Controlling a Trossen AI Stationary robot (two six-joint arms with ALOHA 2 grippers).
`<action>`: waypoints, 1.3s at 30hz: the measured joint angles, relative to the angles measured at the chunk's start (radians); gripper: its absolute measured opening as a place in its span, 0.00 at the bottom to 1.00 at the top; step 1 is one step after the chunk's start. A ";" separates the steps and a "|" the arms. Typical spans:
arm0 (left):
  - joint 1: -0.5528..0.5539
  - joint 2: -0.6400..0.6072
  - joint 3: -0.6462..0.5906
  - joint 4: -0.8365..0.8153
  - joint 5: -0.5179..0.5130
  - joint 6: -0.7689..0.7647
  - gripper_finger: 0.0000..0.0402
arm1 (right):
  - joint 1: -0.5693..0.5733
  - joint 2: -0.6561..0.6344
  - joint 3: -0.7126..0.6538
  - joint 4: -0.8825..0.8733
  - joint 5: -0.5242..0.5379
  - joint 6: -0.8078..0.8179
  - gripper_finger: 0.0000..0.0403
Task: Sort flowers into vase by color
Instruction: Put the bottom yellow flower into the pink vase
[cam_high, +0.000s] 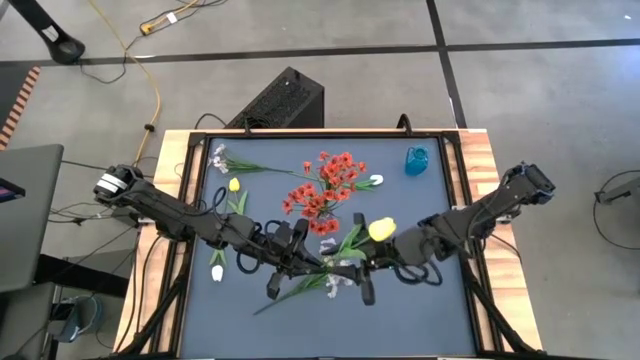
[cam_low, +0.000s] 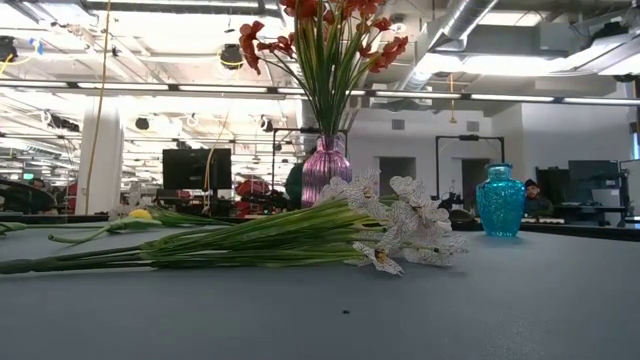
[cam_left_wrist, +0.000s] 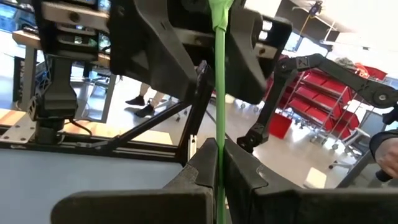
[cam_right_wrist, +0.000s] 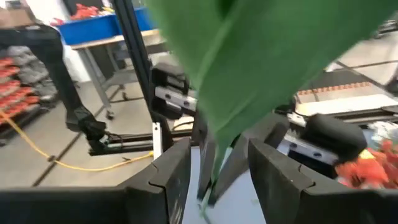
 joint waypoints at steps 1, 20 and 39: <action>0.000 0.000 0.000 0.000 0.000 0.000 0.00 | -0.011 0.000 0.000 0.008 -0.027 0.000 0.46; 0.022 0.000 0.000 0.005 -0.024 -0.031 0.02 | -0.038 -0.001 0.000 0.007 -0.091 -0.052 0.07; 0.068 -0.292 0.000 -0.452 -0.103 -0.017 0.43 | 0.108 -0.427 -0.291 -0.371 0.364 0.088 0.06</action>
